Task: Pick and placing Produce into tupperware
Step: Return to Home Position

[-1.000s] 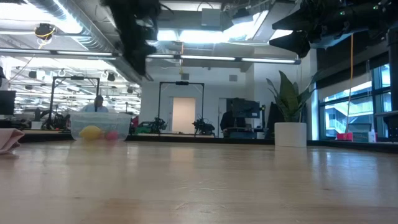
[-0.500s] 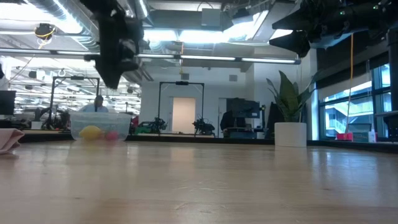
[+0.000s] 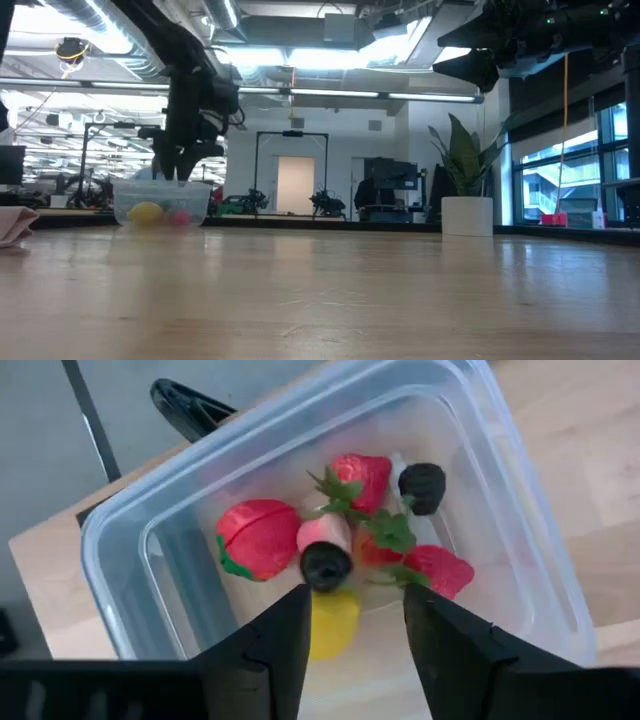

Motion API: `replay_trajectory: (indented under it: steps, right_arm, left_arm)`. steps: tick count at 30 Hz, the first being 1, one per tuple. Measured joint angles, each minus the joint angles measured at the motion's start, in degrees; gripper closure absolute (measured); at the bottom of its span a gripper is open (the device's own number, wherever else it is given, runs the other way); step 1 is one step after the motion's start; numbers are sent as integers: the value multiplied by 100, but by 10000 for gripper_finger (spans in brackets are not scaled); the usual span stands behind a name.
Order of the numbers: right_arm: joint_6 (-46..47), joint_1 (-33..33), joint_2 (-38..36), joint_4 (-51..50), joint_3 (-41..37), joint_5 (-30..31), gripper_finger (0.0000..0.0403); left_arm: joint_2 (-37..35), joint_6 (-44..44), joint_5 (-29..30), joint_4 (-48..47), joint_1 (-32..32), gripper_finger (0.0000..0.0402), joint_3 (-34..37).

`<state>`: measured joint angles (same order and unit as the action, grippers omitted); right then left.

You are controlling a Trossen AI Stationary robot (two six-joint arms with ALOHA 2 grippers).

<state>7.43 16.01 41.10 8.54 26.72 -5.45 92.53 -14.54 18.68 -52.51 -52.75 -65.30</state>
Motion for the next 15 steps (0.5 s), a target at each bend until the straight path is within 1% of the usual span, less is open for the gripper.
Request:
replay_trajectory:
  steps: [3,7,12,15]
  right_arm:
    - [-3,0,0,0,0,-1,111]
    - [-11,0,0,1,0,-1,111]
    - [-42,0,2,152,0,0,111]
    - [-93,0,2,361,0,158,112]
  left_arm:
    - [-11,173,0,-72,59,250,0]
    - [-235,441,4,-61,215,254,-71]
    - [-883,628,10,81,596,253,-299]
    - [-1467,829,4,466,926,249,-319]
